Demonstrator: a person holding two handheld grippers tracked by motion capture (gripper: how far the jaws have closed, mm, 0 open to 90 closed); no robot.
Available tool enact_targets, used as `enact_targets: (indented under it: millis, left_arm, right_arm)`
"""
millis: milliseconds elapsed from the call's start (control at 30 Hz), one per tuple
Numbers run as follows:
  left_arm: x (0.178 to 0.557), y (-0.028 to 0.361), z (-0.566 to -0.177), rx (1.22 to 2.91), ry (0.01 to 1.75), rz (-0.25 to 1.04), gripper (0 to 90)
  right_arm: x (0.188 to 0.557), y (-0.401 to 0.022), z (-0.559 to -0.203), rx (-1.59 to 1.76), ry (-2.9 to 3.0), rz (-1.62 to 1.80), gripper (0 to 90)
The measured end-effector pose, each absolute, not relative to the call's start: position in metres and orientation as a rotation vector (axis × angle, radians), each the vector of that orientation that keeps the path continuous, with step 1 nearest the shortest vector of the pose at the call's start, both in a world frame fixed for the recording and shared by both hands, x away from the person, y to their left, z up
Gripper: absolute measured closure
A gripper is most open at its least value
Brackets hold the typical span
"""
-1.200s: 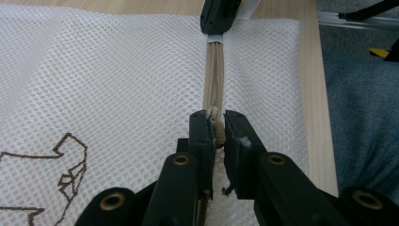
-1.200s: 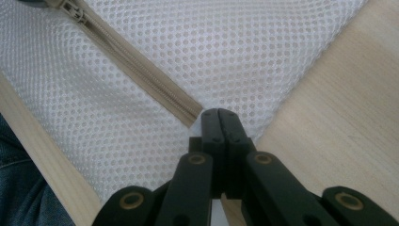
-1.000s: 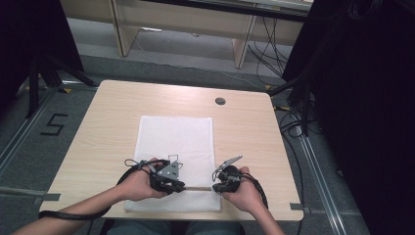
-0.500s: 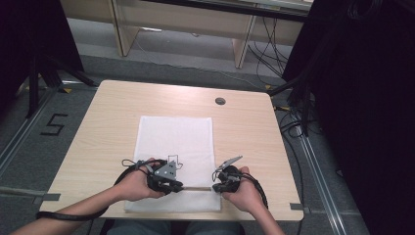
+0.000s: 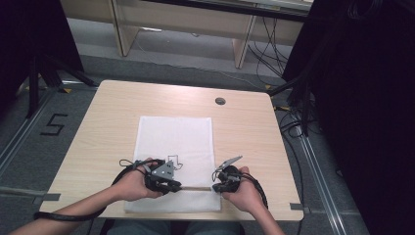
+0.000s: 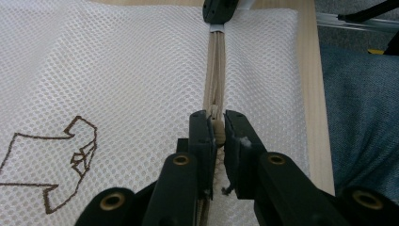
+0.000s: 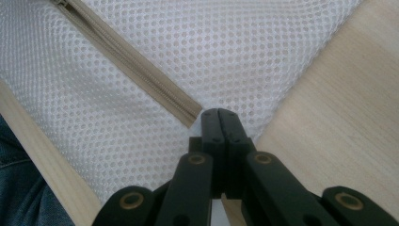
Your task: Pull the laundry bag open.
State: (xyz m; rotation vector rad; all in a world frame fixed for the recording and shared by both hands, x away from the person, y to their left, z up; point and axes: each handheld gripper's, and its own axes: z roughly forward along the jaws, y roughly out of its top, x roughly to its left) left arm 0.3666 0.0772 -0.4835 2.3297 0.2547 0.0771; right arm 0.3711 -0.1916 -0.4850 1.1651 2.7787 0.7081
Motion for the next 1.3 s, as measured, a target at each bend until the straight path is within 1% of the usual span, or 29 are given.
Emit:
enact_targets:
  millis: [267,400,433,467,900,1067,1100,1167,1300]
  left_arm:
    - [0.367,0.078,-0.483,2.333,0.241,0.081,81.5]
    - [0.367,0.082,-0.483,2.332,0.265,0.070,81.5]
    - [0.367,0.083,-0.482,2.352,0.242,0.093,81.5]
    - [0.366,0.083,-0.483,2.325,0.267,0.072,81.5]
    - [0.365,0.090,-0.482,2.334,0.259,0.085,81.5]
    - [0.365,0.092,-0.483,2.322,0.268,0.062,81.5]
    - [0.365,0.093,-0.482,2.331,0.263,0.083,81.5]
    - [0.365,0.095,-0.482,2.329,0.269,0.074,81.4]
    - [0.364,0.098,-0.482,2.326,0.273,0.074,81.3]
  right_arm:
    - [0.371,-0.191,-0.485,1.163,2.777,0.707,90.0]
    - [0.371,-0.191,-0.485,1.162,2.777,0.705,90.0]
    - [0.371,-0.191,-0.485,1.162,2.777,0.705,90.0]
    - [0.371,-0.191,-0.485,1.163,2.778,0.705,90.0]
    - [0.372,-0.191,-0.485,1.136,2.782,0.712,90.0]
    - [0.372,-0.191,-0.486,1.133,2.781,0.714,90.0]
    - [0.372,-0.191,-0.486,1.128,2.782,0.715,90.0]
    - [0.370,-0.190,-0.485,1.192,2.781,0.704,90.0]
    - [0.371,-0.190,-0.485,1.157,2.779,0.703,90.0]
